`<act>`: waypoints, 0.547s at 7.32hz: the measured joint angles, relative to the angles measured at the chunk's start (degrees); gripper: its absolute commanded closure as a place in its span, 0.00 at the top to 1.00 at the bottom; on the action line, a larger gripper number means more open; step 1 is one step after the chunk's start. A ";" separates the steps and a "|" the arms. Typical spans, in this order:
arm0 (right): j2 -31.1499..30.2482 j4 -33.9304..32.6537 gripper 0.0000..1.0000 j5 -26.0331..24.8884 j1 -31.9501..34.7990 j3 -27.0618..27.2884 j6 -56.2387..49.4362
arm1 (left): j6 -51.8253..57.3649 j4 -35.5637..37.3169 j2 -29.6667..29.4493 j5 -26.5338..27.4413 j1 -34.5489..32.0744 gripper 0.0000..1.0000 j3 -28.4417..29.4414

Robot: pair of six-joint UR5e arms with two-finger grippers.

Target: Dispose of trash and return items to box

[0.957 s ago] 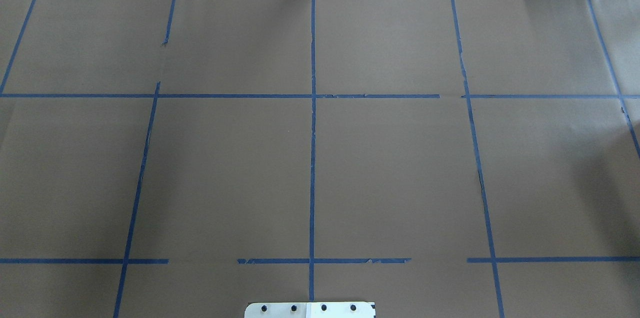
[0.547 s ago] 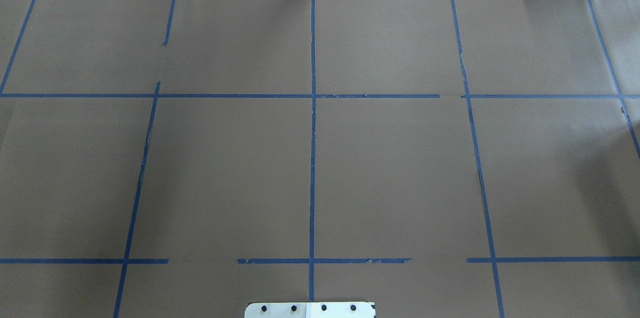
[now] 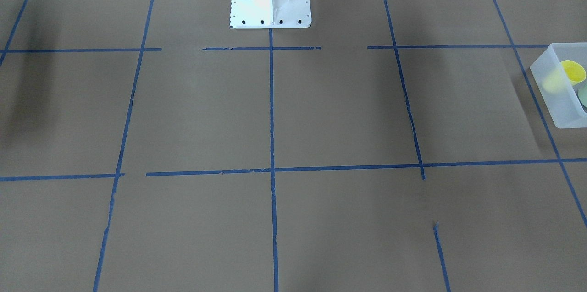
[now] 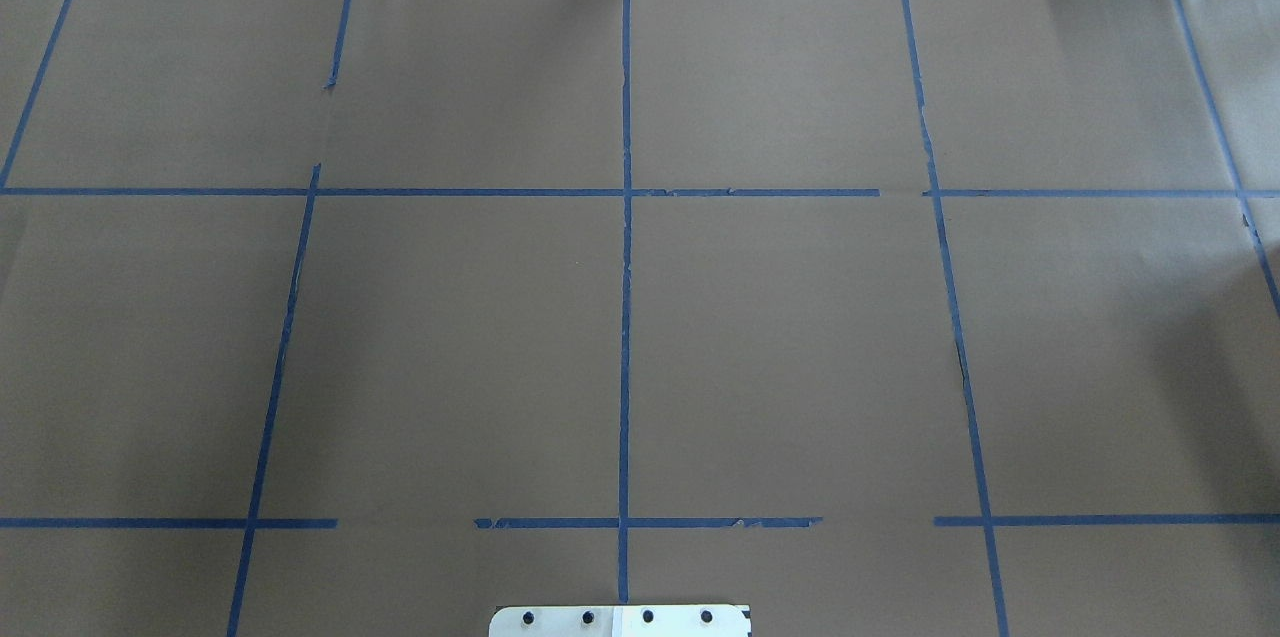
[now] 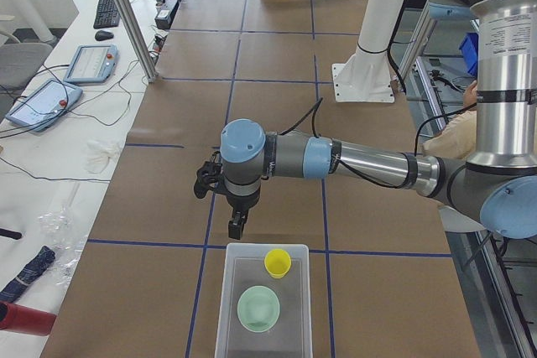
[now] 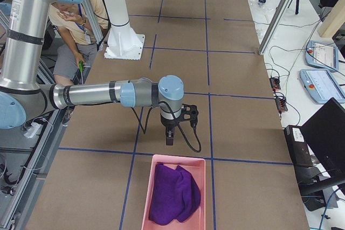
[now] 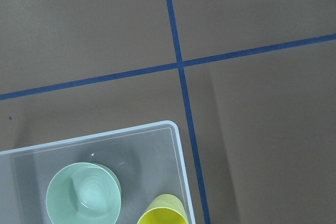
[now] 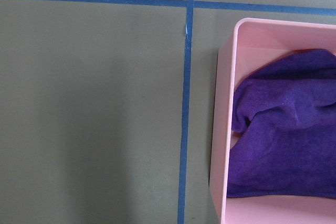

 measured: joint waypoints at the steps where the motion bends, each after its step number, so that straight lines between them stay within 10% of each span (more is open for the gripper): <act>1: -0.03 0.03 1.00 -0.10 0.00 -0.03 0.03 | 0.00 -0.13 -0.06 0.00 0.00 1.00 0.01; 4: -0.09 0.15 1.00 -0.06 0.00 0.03 -0.16 | 0.00 -0.96 -0.11 0.00 0.00 1.00 0.15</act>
